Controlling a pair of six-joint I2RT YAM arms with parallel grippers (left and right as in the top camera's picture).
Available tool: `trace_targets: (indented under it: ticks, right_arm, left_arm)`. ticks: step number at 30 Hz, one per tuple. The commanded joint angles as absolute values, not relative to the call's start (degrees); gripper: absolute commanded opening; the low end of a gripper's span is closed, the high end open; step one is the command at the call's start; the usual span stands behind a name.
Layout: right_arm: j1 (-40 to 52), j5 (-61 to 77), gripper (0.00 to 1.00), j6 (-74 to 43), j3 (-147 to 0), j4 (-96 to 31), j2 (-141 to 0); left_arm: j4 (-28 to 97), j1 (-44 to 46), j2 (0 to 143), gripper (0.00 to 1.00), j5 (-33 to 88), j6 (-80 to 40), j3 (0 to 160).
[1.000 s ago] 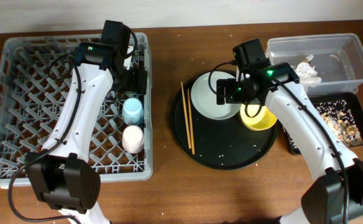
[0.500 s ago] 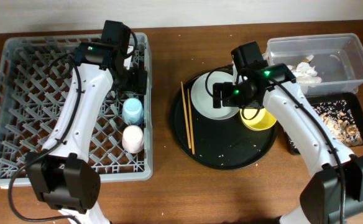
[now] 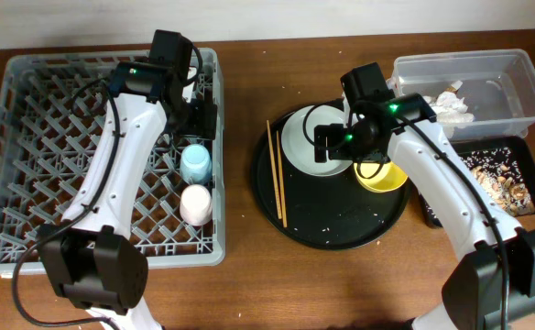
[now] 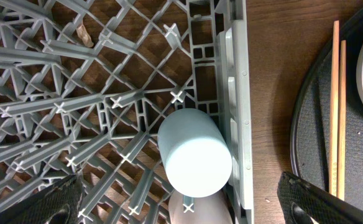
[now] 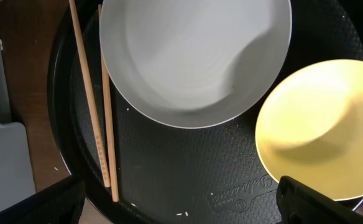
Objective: Sort waste into correct bins and load items into the dishwasher rack
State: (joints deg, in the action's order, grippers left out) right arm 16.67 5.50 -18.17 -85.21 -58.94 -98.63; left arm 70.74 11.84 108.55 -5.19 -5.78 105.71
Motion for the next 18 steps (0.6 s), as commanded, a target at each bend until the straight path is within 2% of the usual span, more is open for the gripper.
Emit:
trace_targets:
  ticks: [1,6,14,15,17,18]
  right_arm:
    - [17.3,5.8,0.99,-18.3,-84.8,-59.1,-98.9]
    - [17.2,3.9,0.98,-14.0,-84.8,-54.0,-98.9]
    - [17.2,-1.2,0.92,-13.7,-84.8,-50.7,-98.9]
    - [17.2,-3.0,0.82,-13.7,-84.9,-50.0,-98.7]
    - [17.2,-3.7,0.31,-13.8,-85.0,-50.1,-98.5]
    - [17.2,-3.7,0.12,-13.8,-85.0,-50.2,-98.5]
  left_arm:
    - [70.8,11.9,108.4,0.99,-5.4,-5.5,106.8]
    - [70.8,11.9,108.4,0.99,-5.4,-5.5,106.8]
    - [70.8,11.9,108.4,0.99,-5.4,-5.5,106.8]
    - [70.8,11.9,108.4,0.99,-5.4,-5.5,106.8]
    - [70.8,11.9,108.4,0.99,-5.4,-5.5,106.8]
    - [70.8,12.0,108.4,0.99,-5.4,-5.5,106.8]
